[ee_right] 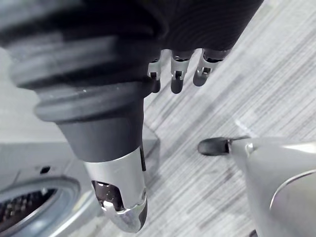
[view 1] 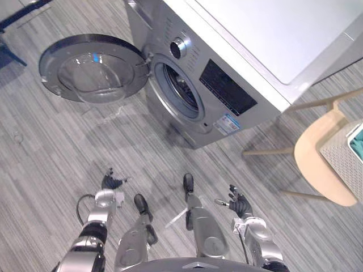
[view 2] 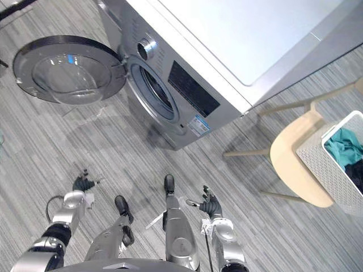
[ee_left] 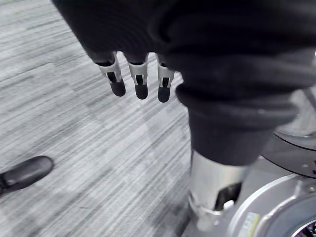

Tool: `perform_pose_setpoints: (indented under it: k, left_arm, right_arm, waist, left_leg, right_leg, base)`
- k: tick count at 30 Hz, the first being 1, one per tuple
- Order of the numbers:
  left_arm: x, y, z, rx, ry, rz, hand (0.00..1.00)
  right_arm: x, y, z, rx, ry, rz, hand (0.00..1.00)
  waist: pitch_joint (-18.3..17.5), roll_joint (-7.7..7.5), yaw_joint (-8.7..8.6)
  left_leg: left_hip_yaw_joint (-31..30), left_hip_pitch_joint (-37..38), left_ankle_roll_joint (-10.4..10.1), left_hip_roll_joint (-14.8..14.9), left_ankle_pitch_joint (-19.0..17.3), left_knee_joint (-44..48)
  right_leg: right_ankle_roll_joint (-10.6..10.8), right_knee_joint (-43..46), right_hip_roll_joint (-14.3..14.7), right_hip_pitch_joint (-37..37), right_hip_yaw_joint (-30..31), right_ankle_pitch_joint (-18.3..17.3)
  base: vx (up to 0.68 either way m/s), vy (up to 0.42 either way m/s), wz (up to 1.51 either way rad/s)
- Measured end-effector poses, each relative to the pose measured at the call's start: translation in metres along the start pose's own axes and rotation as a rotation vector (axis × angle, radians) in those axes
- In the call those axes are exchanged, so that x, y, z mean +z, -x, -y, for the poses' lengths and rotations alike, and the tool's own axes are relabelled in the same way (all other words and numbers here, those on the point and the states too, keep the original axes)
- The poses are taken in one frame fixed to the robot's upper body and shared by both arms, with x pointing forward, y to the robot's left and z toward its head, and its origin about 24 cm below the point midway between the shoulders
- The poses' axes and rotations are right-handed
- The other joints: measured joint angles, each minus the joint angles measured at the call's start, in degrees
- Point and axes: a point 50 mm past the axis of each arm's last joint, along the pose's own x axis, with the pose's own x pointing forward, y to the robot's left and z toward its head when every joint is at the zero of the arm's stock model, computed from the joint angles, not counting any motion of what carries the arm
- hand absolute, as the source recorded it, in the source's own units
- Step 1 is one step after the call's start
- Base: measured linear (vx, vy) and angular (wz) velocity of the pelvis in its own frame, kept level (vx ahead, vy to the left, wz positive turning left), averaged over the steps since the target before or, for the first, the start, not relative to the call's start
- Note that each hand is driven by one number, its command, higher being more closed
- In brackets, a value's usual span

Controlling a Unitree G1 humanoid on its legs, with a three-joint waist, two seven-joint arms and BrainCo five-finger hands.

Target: Pick up the laundry basket with both hands and put the clothes into the washing machine.

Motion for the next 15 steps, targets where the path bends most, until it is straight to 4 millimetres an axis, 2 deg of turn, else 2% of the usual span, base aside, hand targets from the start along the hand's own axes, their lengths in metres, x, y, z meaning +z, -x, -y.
perform_pose_setpoints:
  k: [2, 5, 9, 15]
  left_arm:
    - [0.027, -0.008, -0.004, 0.012, 0.031, 0.064, 0.0]
    - [0.051, -0.014, -0.015, 0.052, 0.033, 0.126, 0.0]
    - [0.063, -0.016, -0.024, 0.096, 0.082, 0.149, 0.0]
    - [0.056, -0.016, -0.027, 0.105, 0.08, 0.128, 0.0]
  right_arm:
    - [0.002, 0.0, 0.004, -0.014, -0.036, 0.009, 0.0]
    - [0.002, 0.0, 0.005, -0.016, -0.073, 0.012, 0.0]
    - [0.004, 0.001, 0.014, -0.053, -0.134, 0.025, 0.0]
    - [0.004, 0.001, 0.015, -0.06, -0.207, 0.031, 0.0]
  waist:
    - [0.1, -0.24, -0.72]
    - [0.3, -1.3, -1.37]
    - [0.3, -1.67, -1.94]
    - [0.3, -1.69, -2.07]
  left_leg:
    - [0.7, -0.6, -0.1, 0.0, -0.1, 0.0]
    - [2.7, -0.6, -0.3, 0.3, -0.5, 0.0]
    - [4.6, -0.3, -0.7, 0.4, -1.3, 0.0]
    - [6.3, -0.4, -0.7, 1.1, -3.9, 3.7]
  right_leg:
    - [0.1, 0.0, 0.2, -1.1, 0.9, 0.2]
    - [0.1, 0.0, 0.7, -2.1, 2.8, 0.5]
    - [0.3, 0.0, 1.2, -2.8, 4.4, 0.7]
    - [0.8, 0.0, 1.4, -2.5, 6.2, 1.2]
  base:
    - [0.07, -0.011, -0.25]
    - [0.07, -0.008, -0.3]
    - [0.07, -0.008, -0.24]
    - [0.07, -0.012, -0.18]
